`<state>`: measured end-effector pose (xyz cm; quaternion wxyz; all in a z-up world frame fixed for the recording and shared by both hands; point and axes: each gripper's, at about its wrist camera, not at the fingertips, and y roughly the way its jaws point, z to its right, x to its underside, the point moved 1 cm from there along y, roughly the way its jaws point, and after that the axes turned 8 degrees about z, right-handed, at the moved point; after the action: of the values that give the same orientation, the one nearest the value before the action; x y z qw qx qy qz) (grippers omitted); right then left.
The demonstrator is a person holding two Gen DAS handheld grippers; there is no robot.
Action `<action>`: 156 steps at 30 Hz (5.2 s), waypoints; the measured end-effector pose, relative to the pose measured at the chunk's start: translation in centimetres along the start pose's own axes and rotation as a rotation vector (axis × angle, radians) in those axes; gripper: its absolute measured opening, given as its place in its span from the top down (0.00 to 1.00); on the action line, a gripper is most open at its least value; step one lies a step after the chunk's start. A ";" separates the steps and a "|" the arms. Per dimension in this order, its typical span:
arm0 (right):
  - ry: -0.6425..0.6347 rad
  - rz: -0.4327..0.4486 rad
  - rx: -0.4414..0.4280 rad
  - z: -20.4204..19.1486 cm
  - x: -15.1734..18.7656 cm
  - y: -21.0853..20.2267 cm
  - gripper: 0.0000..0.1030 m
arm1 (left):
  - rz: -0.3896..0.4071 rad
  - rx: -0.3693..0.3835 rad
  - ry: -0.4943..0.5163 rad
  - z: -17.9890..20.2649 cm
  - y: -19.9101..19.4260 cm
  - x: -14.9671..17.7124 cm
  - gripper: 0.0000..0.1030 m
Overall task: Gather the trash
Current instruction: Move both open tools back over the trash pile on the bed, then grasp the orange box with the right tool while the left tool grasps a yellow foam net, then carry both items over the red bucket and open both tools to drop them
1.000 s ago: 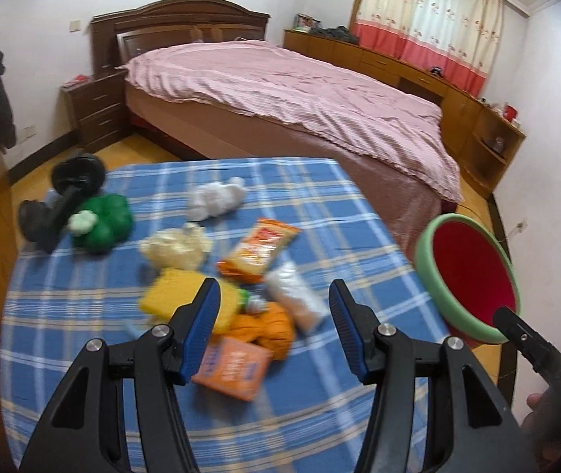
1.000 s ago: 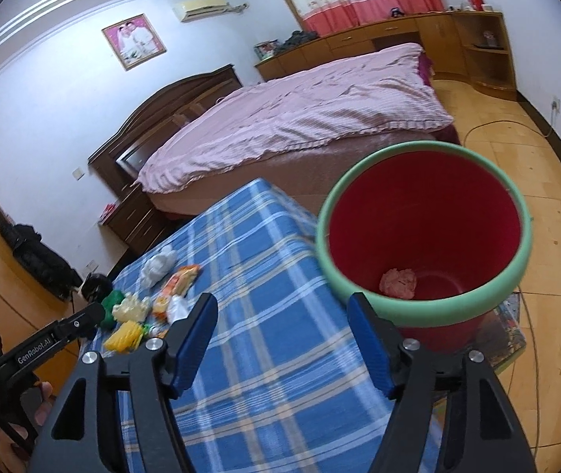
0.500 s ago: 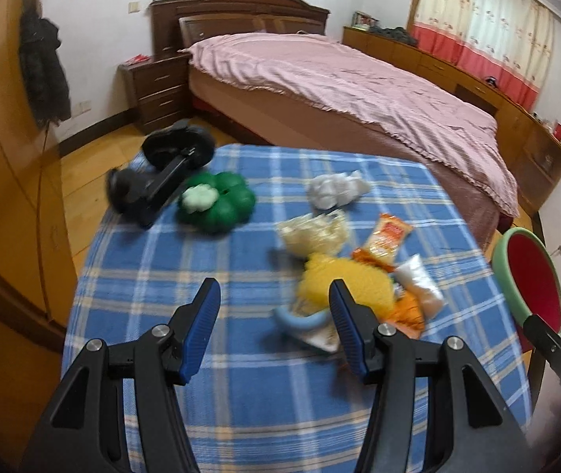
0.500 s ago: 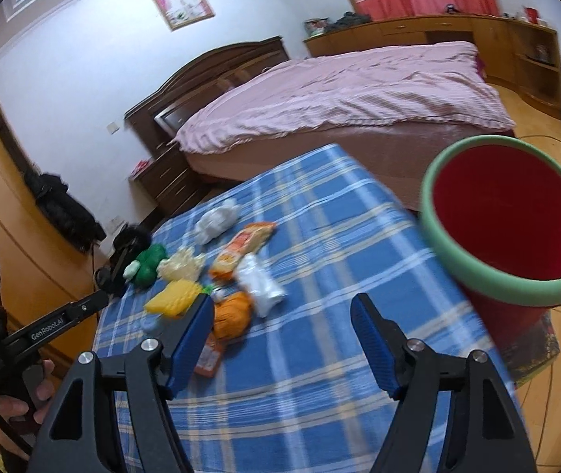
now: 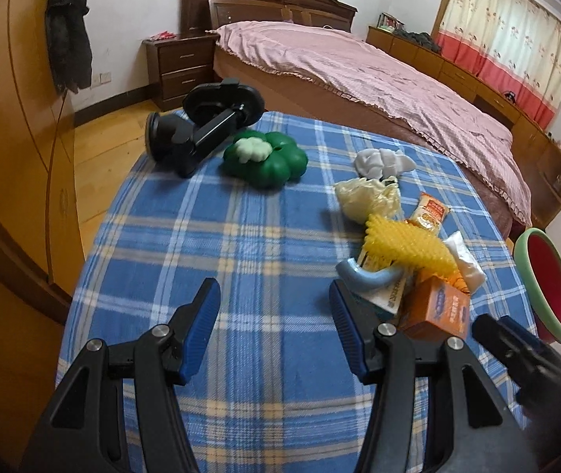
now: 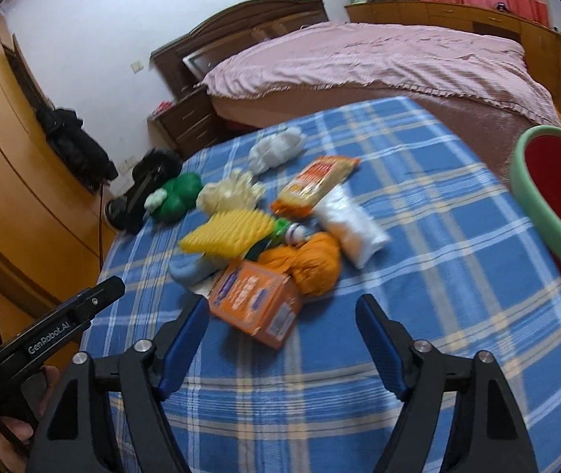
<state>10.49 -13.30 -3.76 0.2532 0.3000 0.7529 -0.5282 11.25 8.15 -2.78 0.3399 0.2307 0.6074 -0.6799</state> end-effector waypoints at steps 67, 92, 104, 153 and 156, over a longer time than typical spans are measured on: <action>0.119 0.079 0.084 10.2 0.2 -5.0 0.34 | -0.087 0.107 0.104 9.8 7.4 -1.8 0.44; 0.161 0.120 0.086 12.0 -0.5 -6.0 0.34 | 0.033 0.349 0.051 11.5 1.0 -2.4 0.70; 0.221 0.187 0.116 15.2 -1.0 -8.6 0.34 | 0.010 0.432 0.061 15.1 0.1 -2.8 0.70; 0.331 0.194 0.347 33.7 -4.7 -11.1 0.31 | -0.188 0.577 0.328 40.2 6.8 2.2 0.47; 0.330 0.206 0.339 33.6 -4.5 -11.5 0.31 | -0.162 0.581 0.326 39.9 5.9 2.1 0.42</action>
<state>7.51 -48.92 -3.78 0.1253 0.4957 0.6501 -0.5622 18.19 -31.61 -2.04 0.1033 0.3743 0.4510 -0.8036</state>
